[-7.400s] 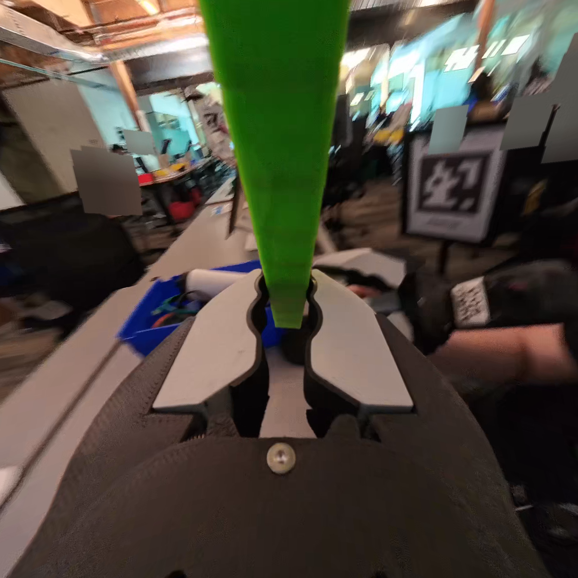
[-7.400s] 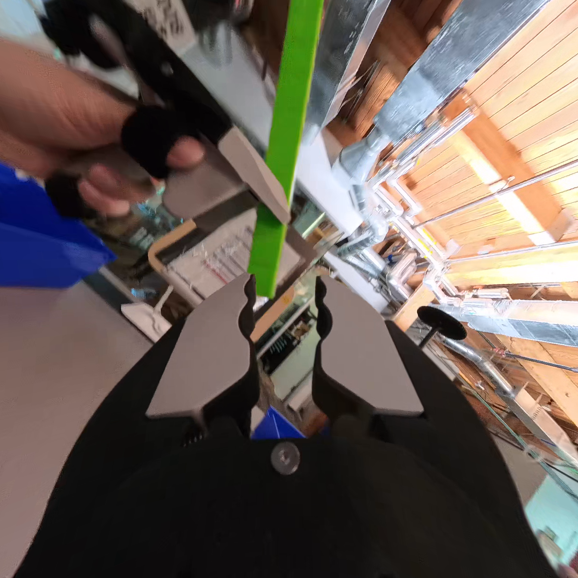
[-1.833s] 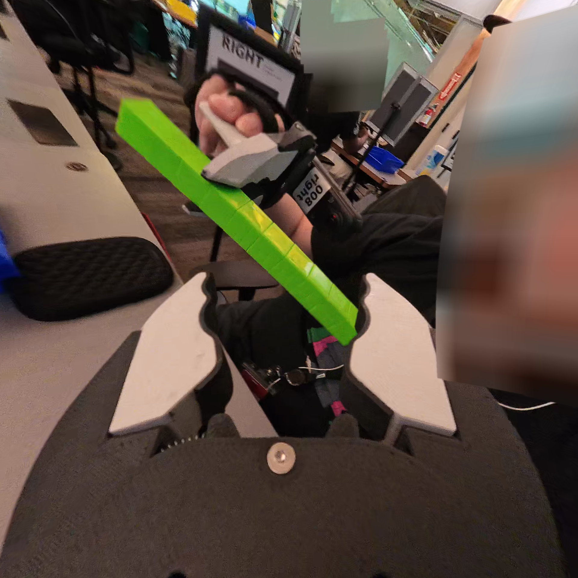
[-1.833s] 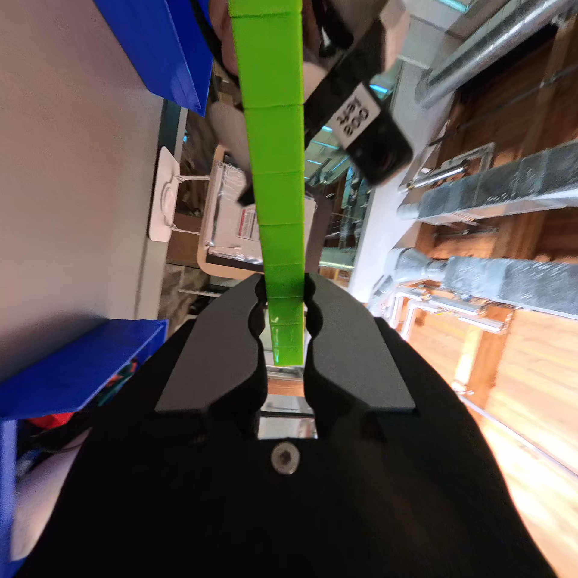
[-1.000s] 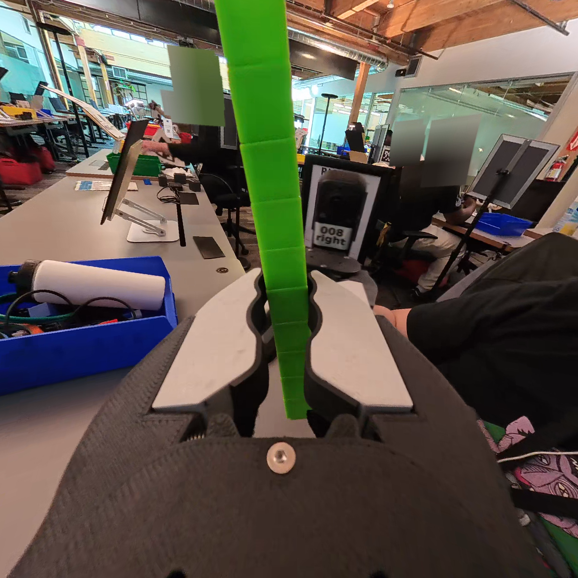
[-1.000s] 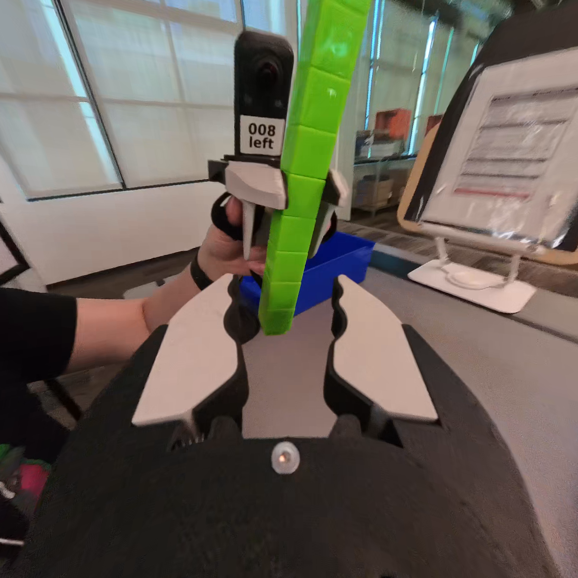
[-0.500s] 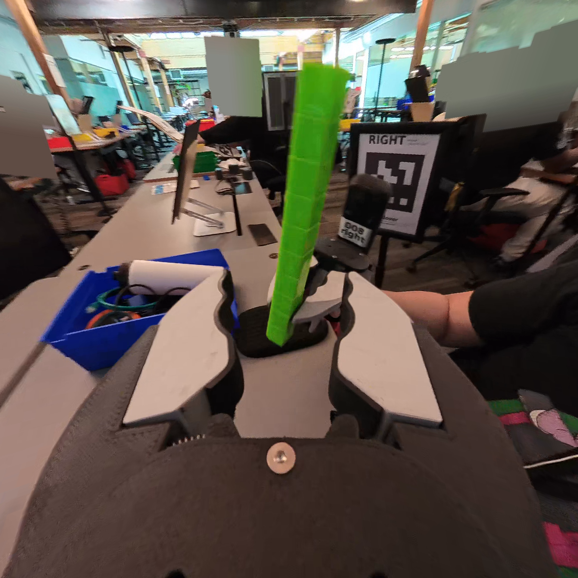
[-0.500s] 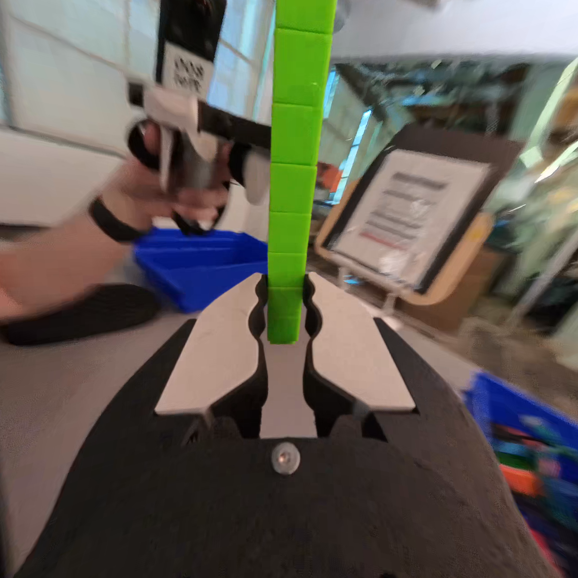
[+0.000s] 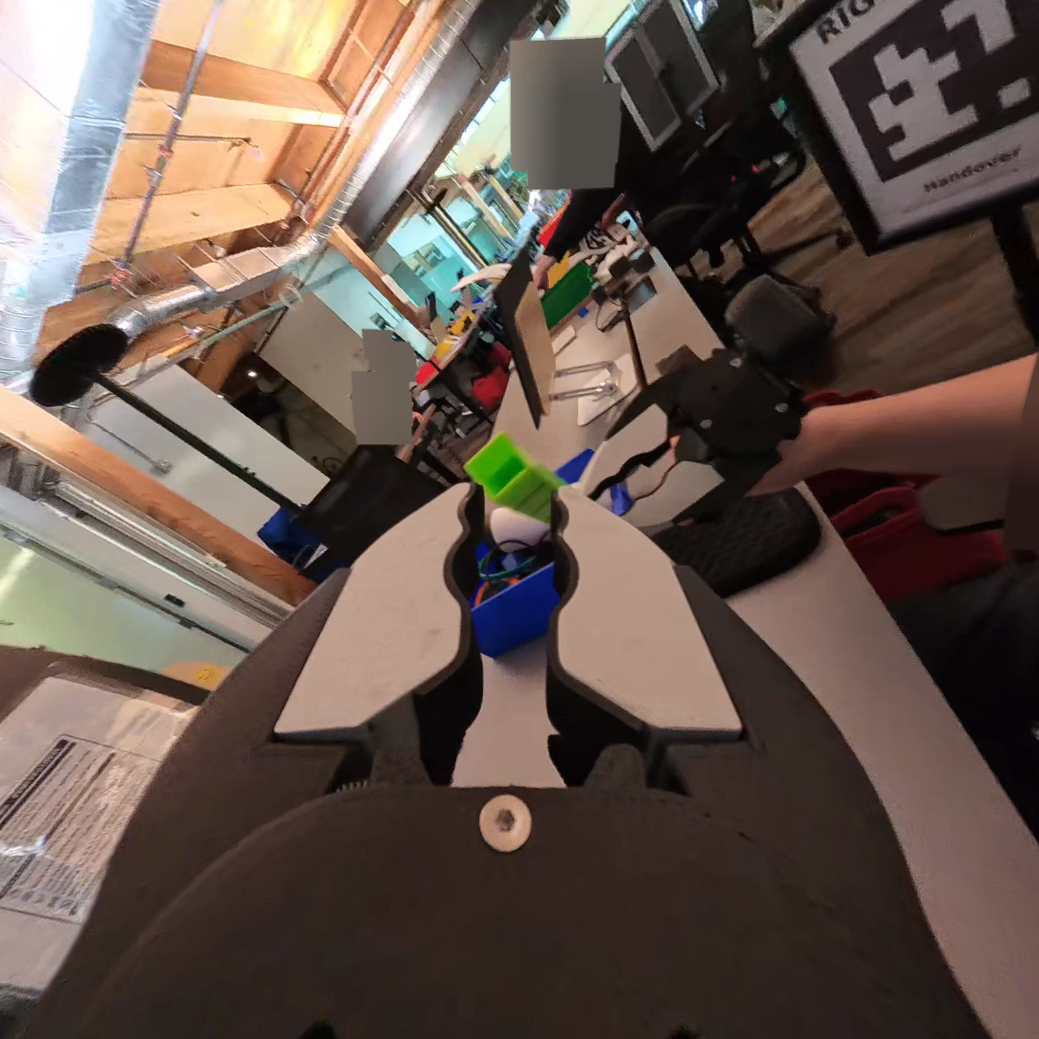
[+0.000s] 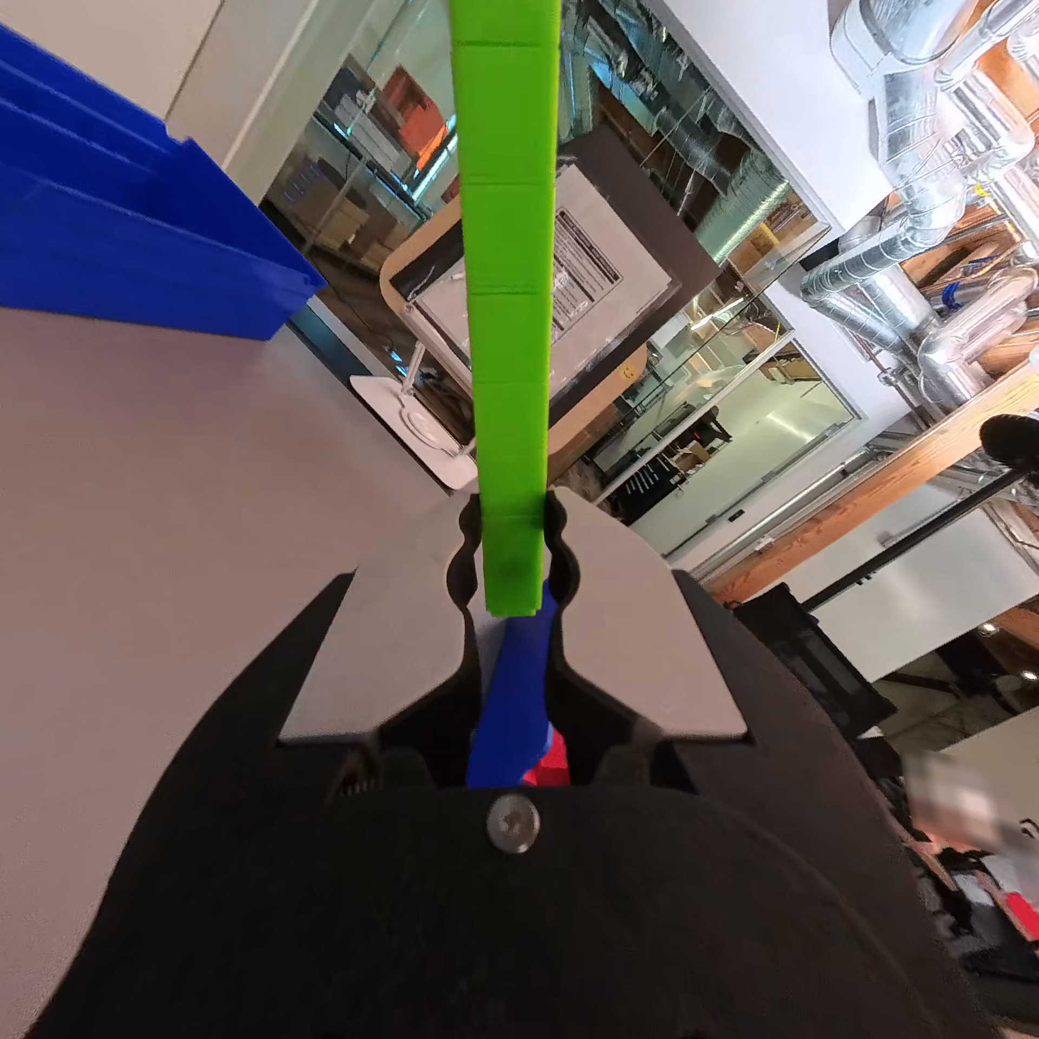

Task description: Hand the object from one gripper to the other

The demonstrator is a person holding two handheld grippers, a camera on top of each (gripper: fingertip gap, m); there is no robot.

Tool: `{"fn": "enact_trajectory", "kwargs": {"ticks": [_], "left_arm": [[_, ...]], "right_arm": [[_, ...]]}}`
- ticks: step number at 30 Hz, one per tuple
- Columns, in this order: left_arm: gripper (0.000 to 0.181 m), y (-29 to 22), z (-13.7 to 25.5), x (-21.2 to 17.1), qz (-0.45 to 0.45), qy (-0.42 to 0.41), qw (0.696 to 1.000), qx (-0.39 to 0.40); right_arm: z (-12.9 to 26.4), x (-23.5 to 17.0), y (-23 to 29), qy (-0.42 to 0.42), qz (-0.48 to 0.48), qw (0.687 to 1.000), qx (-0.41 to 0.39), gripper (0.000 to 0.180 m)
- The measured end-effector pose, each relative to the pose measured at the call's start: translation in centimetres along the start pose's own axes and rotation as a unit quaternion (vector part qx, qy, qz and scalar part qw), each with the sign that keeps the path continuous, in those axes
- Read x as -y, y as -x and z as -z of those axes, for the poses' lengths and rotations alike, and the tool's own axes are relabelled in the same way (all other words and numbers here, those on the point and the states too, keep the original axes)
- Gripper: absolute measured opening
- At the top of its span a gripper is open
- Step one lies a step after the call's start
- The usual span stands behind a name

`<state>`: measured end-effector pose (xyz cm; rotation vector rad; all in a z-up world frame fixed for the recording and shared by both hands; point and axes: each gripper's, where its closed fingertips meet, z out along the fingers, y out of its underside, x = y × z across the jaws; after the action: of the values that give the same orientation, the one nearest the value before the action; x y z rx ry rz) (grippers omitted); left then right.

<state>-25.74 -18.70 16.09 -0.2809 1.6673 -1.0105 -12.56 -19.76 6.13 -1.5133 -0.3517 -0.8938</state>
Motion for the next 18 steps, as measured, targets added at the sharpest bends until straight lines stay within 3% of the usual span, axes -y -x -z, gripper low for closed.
{"fn": "enact_trajectory", "kwargs": {"ticks": [6, 11, 18], "left_arm": [[0.027, -0.3, -0.6, -1.1, 0.012, 0.03, 0.999, -0.011], [0.017, 0.1, -0.3, -1.5, 0.002, 0.036, 0.999, -0.009], [0.018, -0.3, -0.3, -2.2, -0.019, 0.059, 0.998, -0.021]], "right_arm": [[-0.1, 0.1, 0.7, 0.026, 0.038, 0.999, 0.018, 0.023], [-0.2, 0.0, 1.1, 0.044, 0.037, 0.998, 0.04, 0.022], [0.0, 0.3, 1.5, 0.056, 0.031, 0.996, 0.061, 0.023]]}}
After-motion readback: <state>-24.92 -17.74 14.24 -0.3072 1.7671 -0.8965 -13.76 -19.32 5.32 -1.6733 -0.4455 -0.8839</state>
